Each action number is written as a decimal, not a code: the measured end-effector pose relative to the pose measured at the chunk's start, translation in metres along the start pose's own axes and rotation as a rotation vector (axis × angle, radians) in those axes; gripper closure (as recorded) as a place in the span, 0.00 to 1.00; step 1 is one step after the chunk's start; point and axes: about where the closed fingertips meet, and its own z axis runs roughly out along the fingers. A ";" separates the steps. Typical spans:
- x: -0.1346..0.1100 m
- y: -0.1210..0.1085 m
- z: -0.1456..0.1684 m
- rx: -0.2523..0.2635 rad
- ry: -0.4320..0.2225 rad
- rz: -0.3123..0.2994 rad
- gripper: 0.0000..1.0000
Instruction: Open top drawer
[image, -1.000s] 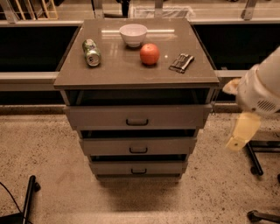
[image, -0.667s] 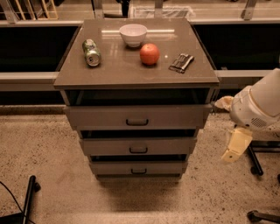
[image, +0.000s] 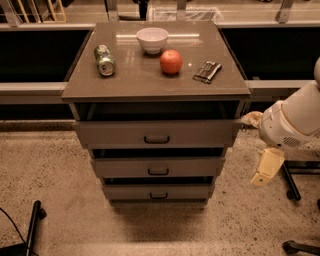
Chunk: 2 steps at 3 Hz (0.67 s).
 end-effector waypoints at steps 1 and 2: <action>-0.009 -0.022 0.018 0.042 -0.105 -0.035 0.00; -0.023 -0.068 0.056 0.086 -0.253 -0.090 0.00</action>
Offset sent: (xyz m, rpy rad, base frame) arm 0.1520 0.0471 -0.0731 0.3913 -0.2655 0.1315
